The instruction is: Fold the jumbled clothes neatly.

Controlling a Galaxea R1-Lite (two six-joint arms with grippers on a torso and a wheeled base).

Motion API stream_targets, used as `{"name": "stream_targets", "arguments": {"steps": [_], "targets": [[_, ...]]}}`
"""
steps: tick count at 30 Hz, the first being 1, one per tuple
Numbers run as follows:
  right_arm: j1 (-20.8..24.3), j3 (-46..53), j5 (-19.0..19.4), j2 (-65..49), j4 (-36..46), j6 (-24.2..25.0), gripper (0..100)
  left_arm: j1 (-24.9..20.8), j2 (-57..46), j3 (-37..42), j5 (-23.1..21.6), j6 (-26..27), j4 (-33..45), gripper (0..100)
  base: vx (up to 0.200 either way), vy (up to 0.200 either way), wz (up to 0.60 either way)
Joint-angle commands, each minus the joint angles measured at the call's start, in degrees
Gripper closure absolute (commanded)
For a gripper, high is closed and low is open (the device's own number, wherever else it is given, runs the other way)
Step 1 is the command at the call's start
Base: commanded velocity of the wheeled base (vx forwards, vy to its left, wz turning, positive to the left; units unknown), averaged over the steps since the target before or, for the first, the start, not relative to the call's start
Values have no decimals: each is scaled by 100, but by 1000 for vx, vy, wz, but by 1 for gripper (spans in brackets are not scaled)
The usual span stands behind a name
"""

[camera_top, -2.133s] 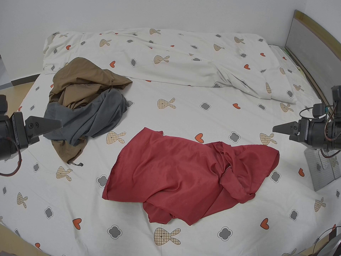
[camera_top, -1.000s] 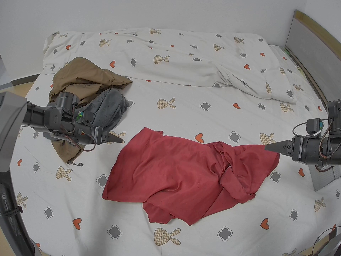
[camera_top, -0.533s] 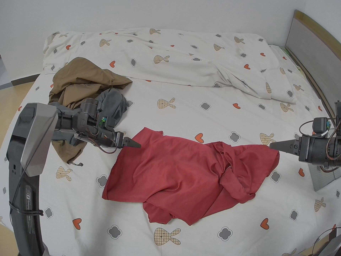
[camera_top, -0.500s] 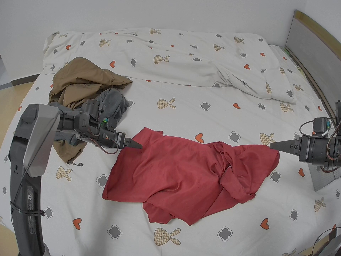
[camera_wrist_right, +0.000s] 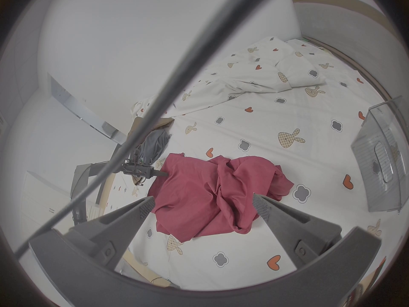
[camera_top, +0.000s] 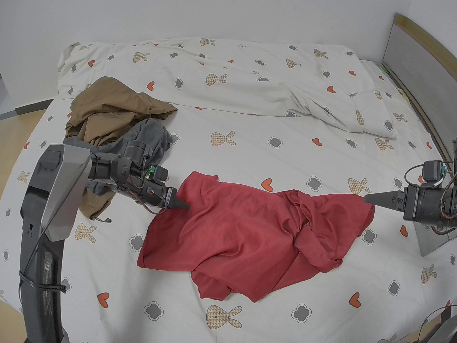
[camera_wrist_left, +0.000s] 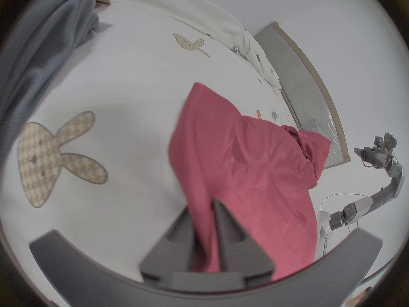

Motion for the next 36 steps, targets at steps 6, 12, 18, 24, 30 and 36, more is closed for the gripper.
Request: {"name": "stream_targets", "arguments": {"steps": [6,12,18,24,30,36], "targets": [[-36,135,2,127,-2,-1,0,600,-1862,1035,-2,-7,100,100,0,0,0],[-45,82,-33,601,-10,-18,0,863,-3172,1940,-2,-34,74,100,0,0,0],[-36,12,-42,944,-46,-18,0,1188,-4183,2705,-2,-51,-137,100,0,0,0],[-71,-50,-139,1630,-397,-18,0,1399,-4772,3391,-2,-289,-717,100,0,0,0],[78,-173,-253,2377,-854,17,0,1470,-4965,3962,6,-315,-1051,100,0,0,0],[456,-674,-262,3115,-1012,114,0,1470,-5097,4392,6,-324,-1130,100,0,0,0]]}}
